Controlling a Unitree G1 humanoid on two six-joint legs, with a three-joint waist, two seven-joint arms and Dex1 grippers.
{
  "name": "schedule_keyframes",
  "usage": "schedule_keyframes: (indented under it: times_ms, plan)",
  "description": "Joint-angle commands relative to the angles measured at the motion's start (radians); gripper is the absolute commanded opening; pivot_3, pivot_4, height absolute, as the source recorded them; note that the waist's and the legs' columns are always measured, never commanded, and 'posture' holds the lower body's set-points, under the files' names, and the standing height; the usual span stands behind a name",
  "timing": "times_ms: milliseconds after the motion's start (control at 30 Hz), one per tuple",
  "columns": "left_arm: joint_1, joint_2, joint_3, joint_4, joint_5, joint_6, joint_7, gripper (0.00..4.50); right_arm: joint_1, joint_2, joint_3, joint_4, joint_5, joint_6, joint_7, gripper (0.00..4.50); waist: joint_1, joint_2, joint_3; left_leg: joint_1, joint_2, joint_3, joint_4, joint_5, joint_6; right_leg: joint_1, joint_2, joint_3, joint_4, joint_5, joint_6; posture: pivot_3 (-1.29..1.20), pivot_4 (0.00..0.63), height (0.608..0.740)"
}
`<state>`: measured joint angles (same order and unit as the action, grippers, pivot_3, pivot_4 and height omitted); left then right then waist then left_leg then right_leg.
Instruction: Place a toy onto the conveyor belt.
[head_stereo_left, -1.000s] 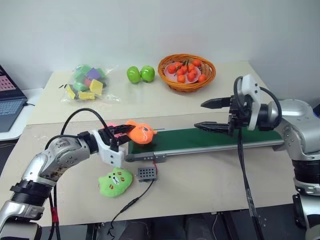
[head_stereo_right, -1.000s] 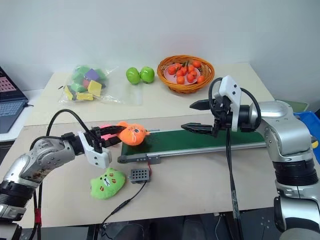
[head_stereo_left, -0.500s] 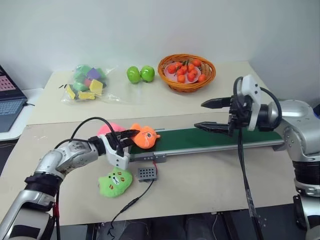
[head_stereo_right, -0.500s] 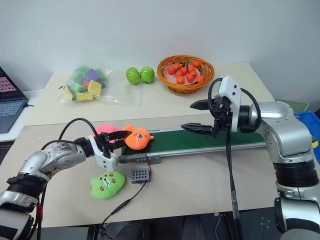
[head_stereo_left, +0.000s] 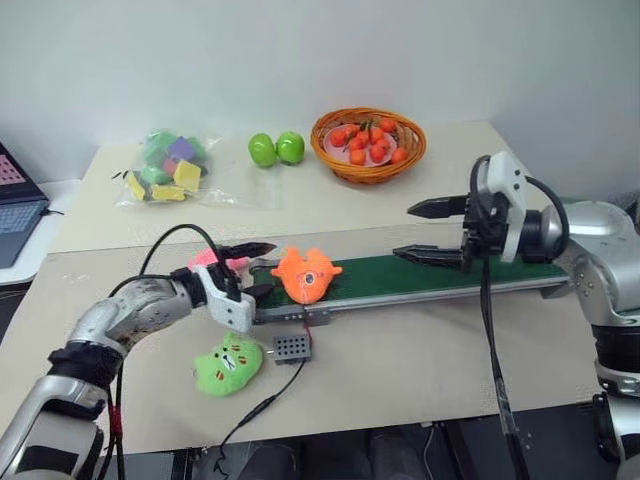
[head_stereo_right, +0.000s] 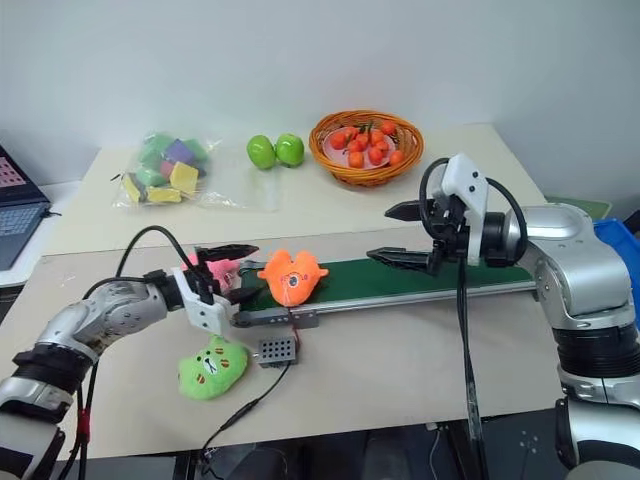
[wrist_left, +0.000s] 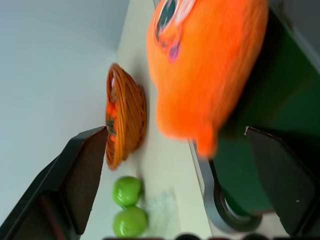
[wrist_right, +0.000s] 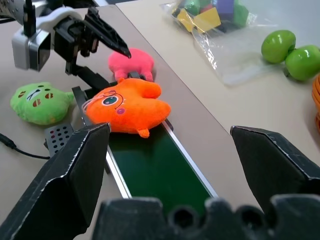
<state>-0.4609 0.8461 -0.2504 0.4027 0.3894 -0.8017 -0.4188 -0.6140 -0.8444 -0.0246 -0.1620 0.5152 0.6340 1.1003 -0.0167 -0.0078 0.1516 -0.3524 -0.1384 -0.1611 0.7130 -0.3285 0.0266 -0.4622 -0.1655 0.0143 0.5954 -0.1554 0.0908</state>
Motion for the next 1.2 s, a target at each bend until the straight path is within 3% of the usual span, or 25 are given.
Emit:
schedule_keyframes:
  times_ms: [33,200,267,367,700,1200]
  plan:
    - [0.060,0.025,0.061,-0.119,-0.402,0.344,-0.321,4.47,-0.008,-0.020,-0.045,-0.024,0.013,-0.010,0.001,4.50,-0.001,0.000,0.000,0.000,0.000,0.000,0.000,0.000,0.000,0.000,0.000,0.000,0.000,0.000,0.000,0.00,0.150,0.740]
    - [0.038,0.076,0.128,-0.410,-0.866,1.069,-0.590,4.47,0.001,-0.052,-0.055,0.007,-0.016,-0.032,0.004,4.50,0.004,0.000,0.001,-0.001,0.000,0.000,0.002,0.000,0.001,-0.001,0.000,0.000,0.002,0.000,0.000,0.00,0.150,0.740]
    - [-0.002,0.091,0.168,-0.515,-1.018,1.267,-0.619,4.47,0.021,-0.074,-0.061,0.012,-0.032,-0.045,0.009,4.50,0.006,0.000,0.001,-0.002,0.000,0.000,0.002,0.000,0.001,-0.001,0.001,0.000,0.002,0.000,0.000,0.00,0.150,0.740]
    - [-0.061,0.078,0.227,-0.575,-1.135,1.447,-0.590,4.47,0.043,-0.086,-0.082,0.013,-0.028,-0.045,0.007,4.50,0.003,-0.001,0.001,-0.001,0.000,0.000,0.002,-0.001,0.001,-0.001,0.001,0.000,0.002,0.000,0.000,0.00,0.150,0.740]
    - [-0.126,0.131,0.229,-0.520,-1.024,1.498,-0.653,4.47,0.073,-0.112,-0.170,-0.049,0.062,0.027,0.000,4.50,-0.012,0.001,0.001,0.001,0.003,0.002,0.001,0.000,0.000,0.000,0.003,0.000,0.000,0.001,-0.002,0.00,0.150,0.740]
    - [-0.252,0.015,0.289,-0.546,-1.049,1.568,-0.594,4.47,0.058,-0.109,-0.180,-0.068,0.096,0.047,-0.032,4.50,0.001,0.000,0.001,0.000,0.003,0.002,0.001,0.000,0.000,0.000,0.003,0.000,0.000,0.002,-0.002,0.00,0.150,0.740]
